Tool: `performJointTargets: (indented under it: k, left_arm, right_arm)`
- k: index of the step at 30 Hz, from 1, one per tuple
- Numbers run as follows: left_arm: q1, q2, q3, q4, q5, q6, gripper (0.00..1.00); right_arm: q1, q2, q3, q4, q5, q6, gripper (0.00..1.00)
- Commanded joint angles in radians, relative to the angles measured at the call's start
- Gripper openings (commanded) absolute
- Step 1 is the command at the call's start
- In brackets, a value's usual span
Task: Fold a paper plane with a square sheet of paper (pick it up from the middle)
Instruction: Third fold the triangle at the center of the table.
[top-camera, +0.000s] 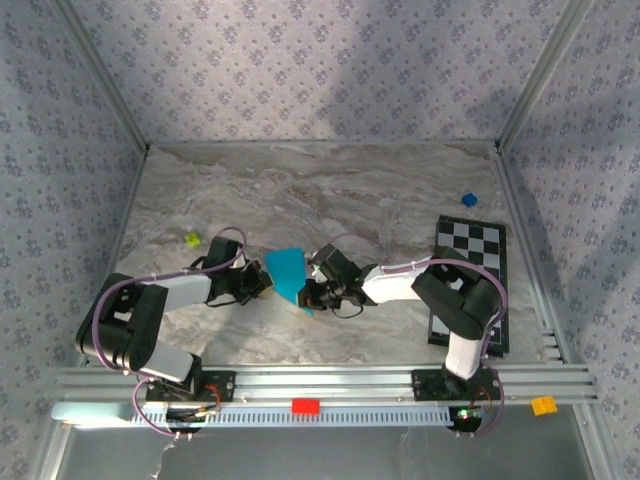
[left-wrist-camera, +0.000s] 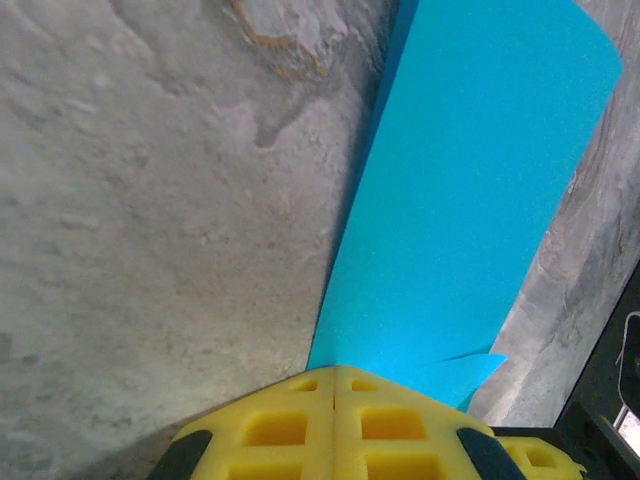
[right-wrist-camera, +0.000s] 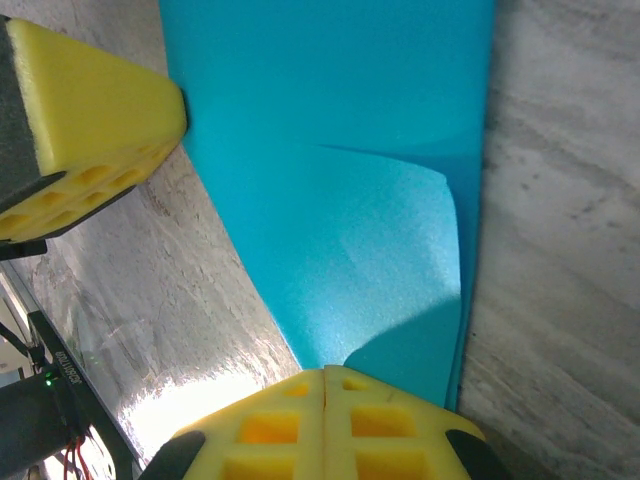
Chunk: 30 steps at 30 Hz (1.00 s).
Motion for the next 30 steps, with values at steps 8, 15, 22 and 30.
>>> performJointTargets:
  k: [8,15,22,30]
  left_arm:
    - [0.023,-0.063,0.047,-0.115,-0.097,0.017,0.0]
    - [-0.005,-0.154,0.036,-0.096,-0.083,0.022,0.03]
    - [-0.141,-0.157,0.015,-0.011,-0.062,-0.018,0.05]
    - [-0.241,-0.036,-0.002,0.092,-0.067,-0.056,0.04]
  right_arm:
    - [-0.003,0.033,-0.043,-0.132,0.006,0.006,0.0]
    - [-0.012,0.03,-0.036,-0.133,0.004,0.005,0.0]
    - [-0.015,0.027,-0.029,-0.139,0.006,0.008,0.0]
    - [-0.016,0.029,-0.034,-0.136,0.009,0.011,0.0]
